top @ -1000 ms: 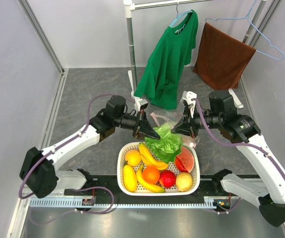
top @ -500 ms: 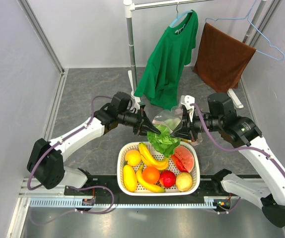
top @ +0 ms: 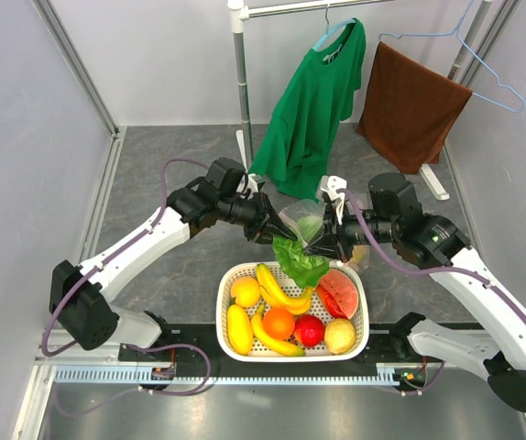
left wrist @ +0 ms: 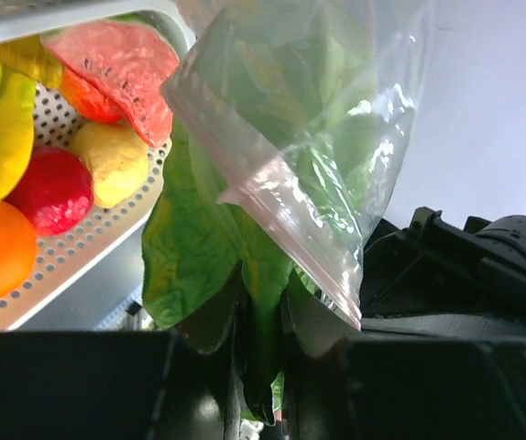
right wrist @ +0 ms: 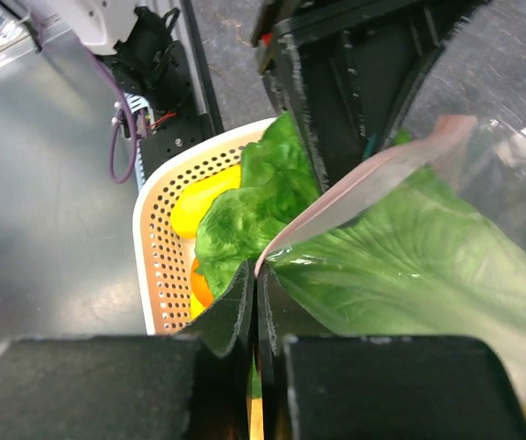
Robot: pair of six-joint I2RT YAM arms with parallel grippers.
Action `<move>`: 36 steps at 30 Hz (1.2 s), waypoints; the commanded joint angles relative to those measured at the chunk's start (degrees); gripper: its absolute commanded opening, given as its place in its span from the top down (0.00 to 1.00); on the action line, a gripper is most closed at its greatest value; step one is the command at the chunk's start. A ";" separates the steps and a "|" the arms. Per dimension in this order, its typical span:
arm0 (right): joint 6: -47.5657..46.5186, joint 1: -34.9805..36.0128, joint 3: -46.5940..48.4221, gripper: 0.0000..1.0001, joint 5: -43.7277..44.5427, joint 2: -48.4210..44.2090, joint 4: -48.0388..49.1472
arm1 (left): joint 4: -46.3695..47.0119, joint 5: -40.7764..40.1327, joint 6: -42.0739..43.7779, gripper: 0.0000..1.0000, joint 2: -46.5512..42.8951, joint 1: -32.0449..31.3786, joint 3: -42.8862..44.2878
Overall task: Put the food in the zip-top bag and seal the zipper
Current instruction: Place the fake vegetable in the zipper food storage bag.
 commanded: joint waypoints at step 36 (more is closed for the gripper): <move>-6.19 3.52 -0.30 1.00 23.09 -3.60 0.70 | 16.49 -1.99 -5.42 0.68 0.31 -2.29 -6.47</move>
